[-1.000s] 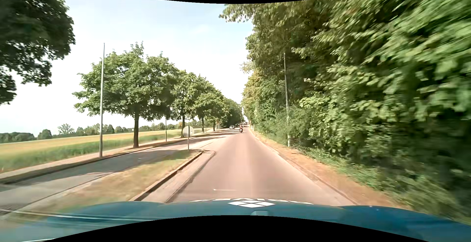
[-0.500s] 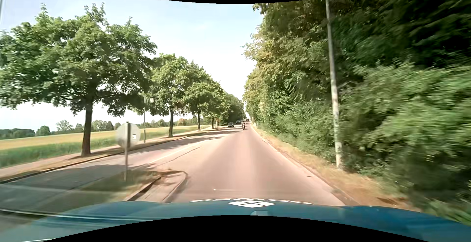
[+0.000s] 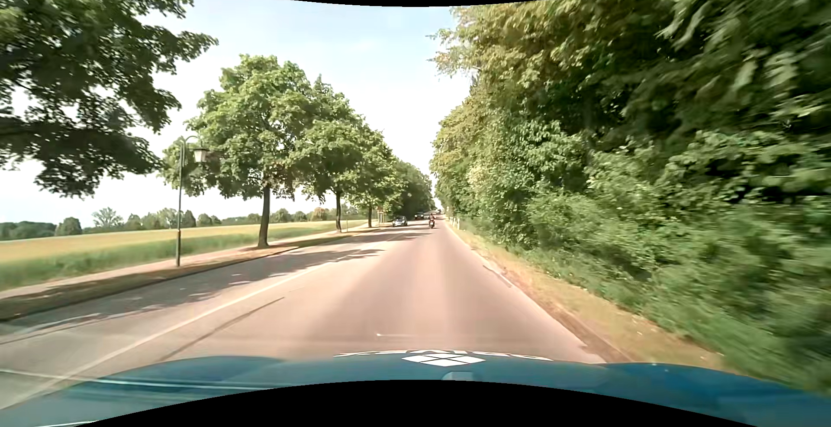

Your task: Follow the waypoints while adhering to traffic rules and regulations

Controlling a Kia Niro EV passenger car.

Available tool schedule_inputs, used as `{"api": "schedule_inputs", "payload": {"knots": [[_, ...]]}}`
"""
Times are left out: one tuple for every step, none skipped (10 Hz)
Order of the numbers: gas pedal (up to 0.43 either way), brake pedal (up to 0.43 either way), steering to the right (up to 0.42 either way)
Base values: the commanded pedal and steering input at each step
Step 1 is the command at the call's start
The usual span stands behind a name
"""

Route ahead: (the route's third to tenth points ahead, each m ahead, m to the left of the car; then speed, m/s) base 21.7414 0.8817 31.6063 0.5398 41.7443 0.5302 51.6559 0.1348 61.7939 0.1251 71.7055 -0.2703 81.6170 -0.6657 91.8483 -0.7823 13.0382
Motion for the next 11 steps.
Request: {"api": "schedule_inputs", "payload": {"knots": [[0.047, 0.0, -0.002], [0.047, 0.0, -0.002], [0.047, 0.0, -0.002], [0.047, 0.0, -0.002], [0.047, 0.0, -0.001], [0.047, 0.0, 0.0], [0.047, 0.0, 0.001], [0.047, 0.0, 0.002], [0.047, 0.0, 0.002], [0.047, 0.0, 0.002], [0.047, 0.0, 0.002]]}}
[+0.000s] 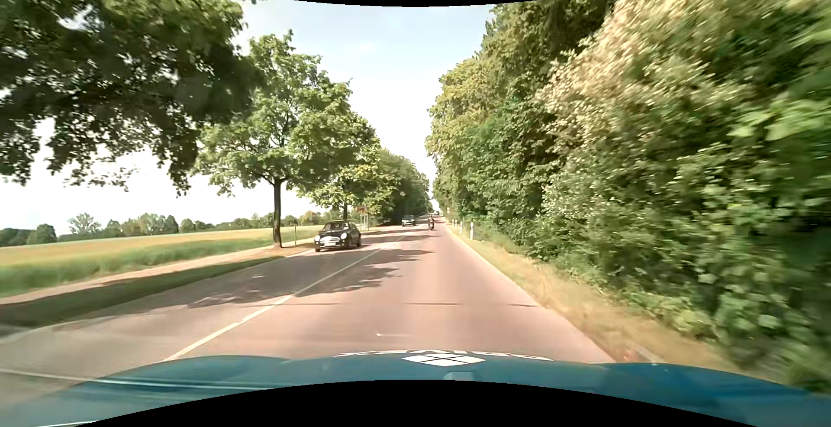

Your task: Follow the waypoints while adhering to traffic rules and regulations

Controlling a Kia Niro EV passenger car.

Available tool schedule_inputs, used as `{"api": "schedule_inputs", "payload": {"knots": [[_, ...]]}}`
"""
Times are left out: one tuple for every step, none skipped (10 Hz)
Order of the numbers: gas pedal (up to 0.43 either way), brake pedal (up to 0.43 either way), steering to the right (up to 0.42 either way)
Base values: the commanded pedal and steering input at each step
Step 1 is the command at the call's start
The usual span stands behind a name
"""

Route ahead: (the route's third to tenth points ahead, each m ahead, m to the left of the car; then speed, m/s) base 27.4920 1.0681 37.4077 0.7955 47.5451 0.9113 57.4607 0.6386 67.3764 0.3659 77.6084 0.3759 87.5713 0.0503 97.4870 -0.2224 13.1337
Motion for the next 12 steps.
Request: {"api": "schedule_inputs", "payload": {"knots": [[0.047, 0.0, 0.002], [0.047, 0.0, 0.002], [0.047, 0.0, 0.002], [0.047, 0.0, 0.001], [0.047, 0.0, 0.001], [0.047, 0.0, 0.0], [0.047, 0.0, 0.0], [0.047, 0.0, 0.0], [0.047, 0.0, -0.002], [0.047, 0.0, -0.002], [0.047, 0.0, -0.002], [0.047, 0.0, -0.002]]}}
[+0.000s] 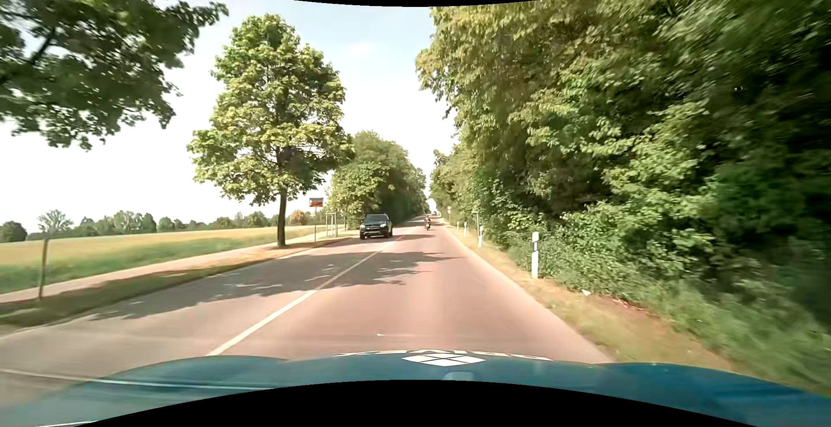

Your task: Follow the waypoints while adhering to traffic rules and regulations

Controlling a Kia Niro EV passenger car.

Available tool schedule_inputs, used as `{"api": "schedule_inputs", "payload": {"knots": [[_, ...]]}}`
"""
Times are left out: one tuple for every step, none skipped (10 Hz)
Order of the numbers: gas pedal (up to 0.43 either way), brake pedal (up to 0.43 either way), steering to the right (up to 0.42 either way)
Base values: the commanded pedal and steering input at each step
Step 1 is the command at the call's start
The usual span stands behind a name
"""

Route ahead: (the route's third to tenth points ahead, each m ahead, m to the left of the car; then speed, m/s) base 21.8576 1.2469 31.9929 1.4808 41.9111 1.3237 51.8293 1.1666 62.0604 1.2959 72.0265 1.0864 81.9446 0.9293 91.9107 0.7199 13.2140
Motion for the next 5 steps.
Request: {"api": "schedule_inputs", "payload": {"knots": [[0.047, 0.0, -0.002], [0.047, 0.0, -0.002], [0.047, 0.0, -0.002], [0.047, 0.0, -0.001], [0.047, 0.0, -0.002]]}}
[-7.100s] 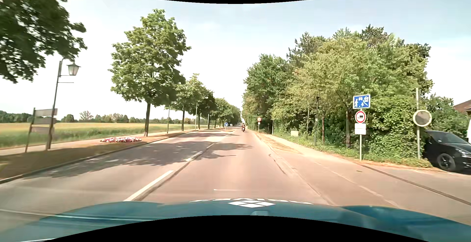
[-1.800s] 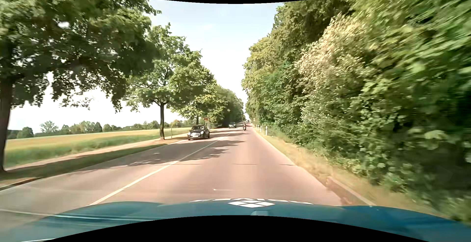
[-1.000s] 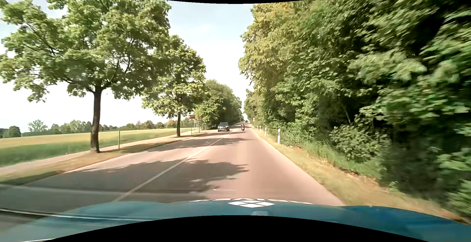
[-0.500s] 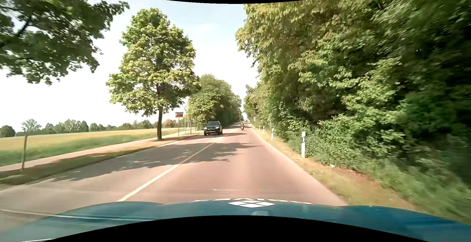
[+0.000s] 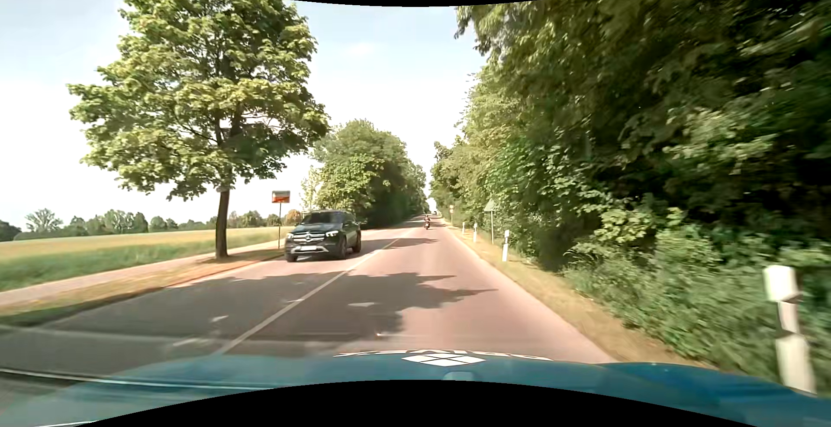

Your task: Follow the waypoints while adhering to traffic rules and regulations

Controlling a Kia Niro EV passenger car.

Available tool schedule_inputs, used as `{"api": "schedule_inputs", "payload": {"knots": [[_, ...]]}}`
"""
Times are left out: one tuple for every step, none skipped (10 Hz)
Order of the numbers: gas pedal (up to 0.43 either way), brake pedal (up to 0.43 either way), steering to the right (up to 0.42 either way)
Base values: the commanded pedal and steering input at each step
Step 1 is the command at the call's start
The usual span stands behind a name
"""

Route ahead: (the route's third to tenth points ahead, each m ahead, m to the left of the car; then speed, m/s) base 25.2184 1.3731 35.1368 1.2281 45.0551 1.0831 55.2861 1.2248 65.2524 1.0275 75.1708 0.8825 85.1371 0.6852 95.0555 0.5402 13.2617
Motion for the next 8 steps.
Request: {"api": "schedule_inputs", "payload": {"knots": [[0.047, 0.0, -0.002], [0.047, 0.0, -0.002], [0.047, 0.0, -0.002], [0.118, 0.0, -0.002], [0.953, 0.0, -0.001], [1.0, 0.0, -0.002], [1.0, 0.0, -0.001], [1.0, 0.0, -0.002]]}}
